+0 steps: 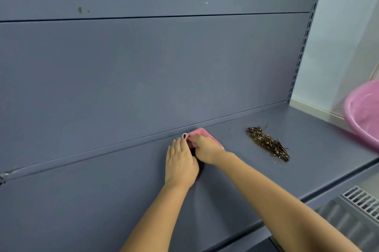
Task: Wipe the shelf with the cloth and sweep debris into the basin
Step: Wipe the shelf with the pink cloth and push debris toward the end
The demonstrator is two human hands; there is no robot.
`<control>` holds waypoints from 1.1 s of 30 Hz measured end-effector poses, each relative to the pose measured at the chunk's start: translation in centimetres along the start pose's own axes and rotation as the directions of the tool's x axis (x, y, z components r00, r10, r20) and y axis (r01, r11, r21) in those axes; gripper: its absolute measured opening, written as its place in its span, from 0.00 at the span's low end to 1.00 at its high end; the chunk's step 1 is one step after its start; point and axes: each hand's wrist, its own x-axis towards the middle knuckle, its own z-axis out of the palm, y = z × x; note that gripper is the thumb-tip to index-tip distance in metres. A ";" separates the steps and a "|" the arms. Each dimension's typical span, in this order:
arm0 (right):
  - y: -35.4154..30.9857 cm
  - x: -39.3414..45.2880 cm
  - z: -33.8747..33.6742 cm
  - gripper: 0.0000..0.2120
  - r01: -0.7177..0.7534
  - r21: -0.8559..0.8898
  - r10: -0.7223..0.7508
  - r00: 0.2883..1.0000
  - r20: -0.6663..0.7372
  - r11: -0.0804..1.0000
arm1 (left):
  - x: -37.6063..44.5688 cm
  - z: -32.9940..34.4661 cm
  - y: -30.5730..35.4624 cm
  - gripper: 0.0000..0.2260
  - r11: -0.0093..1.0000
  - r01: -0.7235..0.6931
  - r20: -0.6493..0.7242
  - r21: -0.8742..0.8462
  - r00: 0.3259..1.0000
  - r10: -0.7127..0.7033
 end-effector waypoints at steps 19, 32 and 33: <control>0.9 -3.8 -0.7 0.16 -0.081 -0.041 0.079 0.996 -0.045 0.996 | 0.1 0.3 0.0 0.21 0.999 -0.019 0.009 0.037 1.000 0.019; 7.3 -7.8 -3.9 0.25 -0.174 -0.060 0.165 0.977 -0.137 0.983 | -0.6 0.0 0.1 0.23 0.993 -0.061 0.026 0.098 0.998 0.059; 7.9 -8.1 -4.4 0.25 -0.195 -0.056 0.185 0.971 -0.149 0.979 | -0.7 0.0 0.2 0.23 0.993 -0.062 0.027 0.101 0.998 0.060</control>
